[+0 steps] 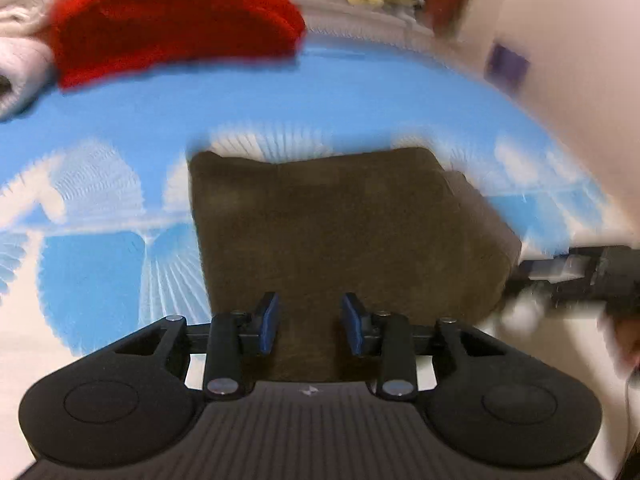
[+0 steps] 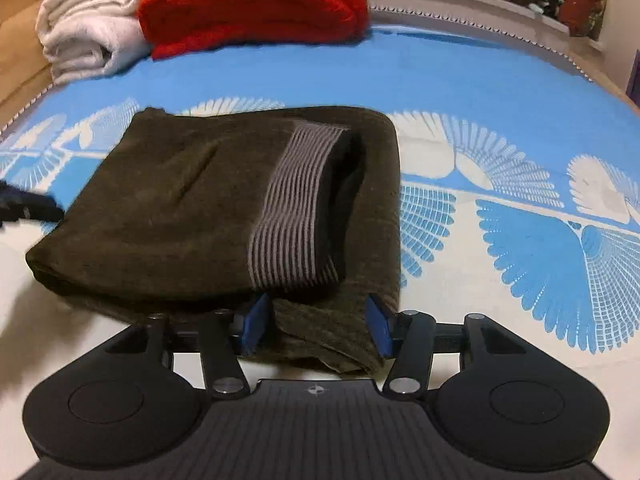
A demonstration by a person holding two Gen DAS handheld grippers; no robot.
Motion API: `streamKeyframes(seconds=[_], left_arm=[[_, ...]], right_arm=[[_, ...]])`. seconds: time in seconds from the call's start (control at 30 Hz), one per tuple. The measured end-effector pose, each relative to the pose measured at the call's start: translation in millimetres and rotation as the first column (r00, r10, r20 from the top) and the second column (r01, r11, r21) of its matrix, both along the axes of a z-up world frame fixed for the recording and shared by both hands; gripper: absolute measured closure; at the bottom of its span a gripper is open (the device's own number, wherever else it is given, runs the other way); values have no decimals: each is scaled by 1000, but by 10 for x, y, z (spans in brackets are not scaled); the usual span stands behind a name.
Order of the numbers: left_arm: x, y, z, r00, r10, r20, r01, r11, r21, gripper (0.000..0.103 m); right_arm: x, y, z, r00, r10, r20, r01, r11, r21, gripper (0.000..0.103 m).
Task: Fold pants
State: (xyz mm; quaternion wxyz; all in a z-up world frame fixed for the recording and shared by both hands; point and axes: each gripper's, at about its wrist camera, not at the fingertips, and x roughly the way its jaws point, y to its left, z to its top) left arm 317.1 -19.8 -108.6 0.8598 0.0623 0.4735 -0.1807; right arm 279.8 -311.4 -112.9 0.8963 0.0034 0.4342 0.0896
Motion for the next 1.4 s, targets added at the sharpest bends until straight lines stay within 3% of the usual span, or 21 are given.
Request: streamKeyframes(seconds=[0.03, 0.1, 0.13, 0.2, 0.23, 0.33, 0.47, 0.53, 0.6, 0.7, 0.8, 0.83, 0.9, 1.0, 1.1, 1.27, 1.4], left_arm=[[-100, -52, -77, 999, -22, 40, 20, 999, 50, 60], [-217, -214, 112, 994, -37, 107, 22, 990, 138, 61], [-267, -214, 244, 993, -4, 122, -11, 993, 120, 58], [-436, -149, 610, 977, 94, 190, -96, 995, 5, 30], [-537, -134, 754, 965, 142, 221, -141, 990, -17, 24], [-887, -191, 1139, 925, 222, 308, -231, 973, -8, 20], [-1446, -305, 1484, 882, 264, 390, -290, 957, 8, 18], [-1754, -327, 1571, 877, 288, 386, -316, 949, 10, 18], [-2019, -313, 1559, 876, 328, 353, -338, 940, -33, 18], [-2297, -315, 1414, 903, 334, 271, -340, 940, -25, 18], [-2372, -263, 1320, 897, 404, 179, -411, 912, -2, 18], [-2345, -268, 1325, 894, 412, 176, -417, 909, -12, 18], [-2322, -310, 1355, 883, 420, 209, -428, 904, -11, 18], [-2300, -358, 1328, 871, 430, 237, -440, 898, -12, 18], [-2264, -376, 1277, 886, 413, 211, -418, 908, -23, 18], [-2243, -385, 1284, 877, 403, 260, -419, 908, 7, 18], [-2209, -347, 1257, 885, 416, 210, -422, 906, -15, 18]], right_arm=[[-2, 1, -24, 1000, -4, -13, 3, 1000, -18, 48], [-49, 22, 15, 999, -29, -28, 28, 999, -40, 48], [-97, 46, 79, 998, -54, -35, 53, 998, -34, 48], [-233, 34, 323, 996, -94, 3, 94, 996, -7, 46], [-354, 12, 430, 994, -104, 30, 104, 994, -11, 40], [-622, 70, 792, 978, -178, 108, 186, 980, -75, 23], [-1104, 138, 1265, 955, -227, 189, 237, 971, -32, 13], [-1389, 188, 1430, 947, -226, 228, 236, 972, -17, 10], [-1652, 251, 1506, 944, -218, 249, 229, 973, -13, 7], [-2022, 318, 1479, 942, -217, 256, 226, 974, -7, 2], [-2225, 335, 1335, 946, -245, 213, 254, 967, -14, 2], [-2252, 330, 1328, 943, -283, 174, 289, 957, -7, 2], [-2304, 307, 1379, 930, -315, 190, 315, 949, 36, 2], [-2298, 307, 1375, 914, -357, 195, 359, 933, 26, 2], [-2249, 334, 1330, 918, -357, 172, 357, 934, 33, 2], [-2191, 413, 1318, 925, -333, 183, 338, 941, 0, 2], [-2169, 438, 1320, 925, -333, 182, 338, 941, 4, 2]])
